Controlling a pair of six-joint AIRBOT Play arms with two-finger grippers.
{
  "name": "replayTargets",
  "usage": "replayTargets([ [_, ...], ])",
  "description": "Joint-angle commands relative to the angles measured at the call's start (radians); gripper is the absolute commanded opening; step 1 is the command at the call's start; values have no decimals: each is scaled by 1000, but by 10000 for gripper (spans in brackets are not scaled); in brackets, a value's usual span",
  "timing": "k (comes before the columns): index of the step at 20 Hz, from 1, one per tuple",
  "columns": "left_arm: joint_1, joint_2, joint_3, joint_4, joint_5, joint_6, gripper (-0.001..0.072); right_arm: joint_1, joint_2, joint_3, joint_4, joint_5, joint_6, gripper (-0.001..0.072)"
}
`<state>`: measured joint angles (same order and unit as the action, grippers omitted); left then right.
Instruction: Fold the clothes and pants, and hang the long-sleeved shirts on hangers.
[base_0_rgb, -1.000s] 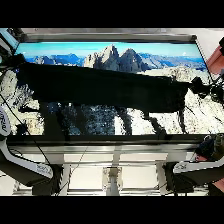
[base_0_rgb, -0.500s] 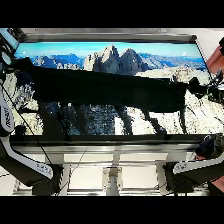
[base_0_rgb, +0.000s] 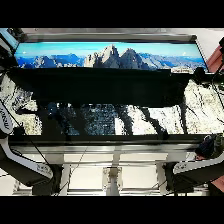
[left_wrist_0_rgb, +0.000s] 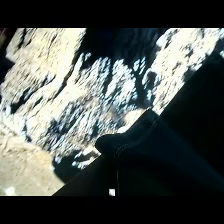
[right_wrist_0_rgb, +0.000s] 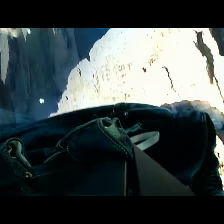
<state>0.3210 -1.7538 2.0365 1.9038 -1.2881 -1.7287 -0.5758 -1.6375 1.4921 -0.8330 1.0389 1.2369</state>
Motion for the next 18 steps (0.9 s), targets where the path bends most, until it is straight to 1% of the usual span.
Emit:
replayTargets([
  [1,6,6,9,37,-115,24,29,0,-1,20,-106,68,45,14],
  [6,11,7,10,101,-237,104,29,0,-1,20,-200,133,56,14],
  [10,25,6,9,84,-259,114,30,0,-1,20,-217,156,58,14],
  [12,31,5,9,74,-272,121,30,1,-1,20,-214,155,68,14],
  [15,53,5,9,72,-305,158,29,2,-1,20,-213,133,80,13],
  [18,89,0,9,-22,-297,134,29,17,-3,20,-201,58,105,13],
])
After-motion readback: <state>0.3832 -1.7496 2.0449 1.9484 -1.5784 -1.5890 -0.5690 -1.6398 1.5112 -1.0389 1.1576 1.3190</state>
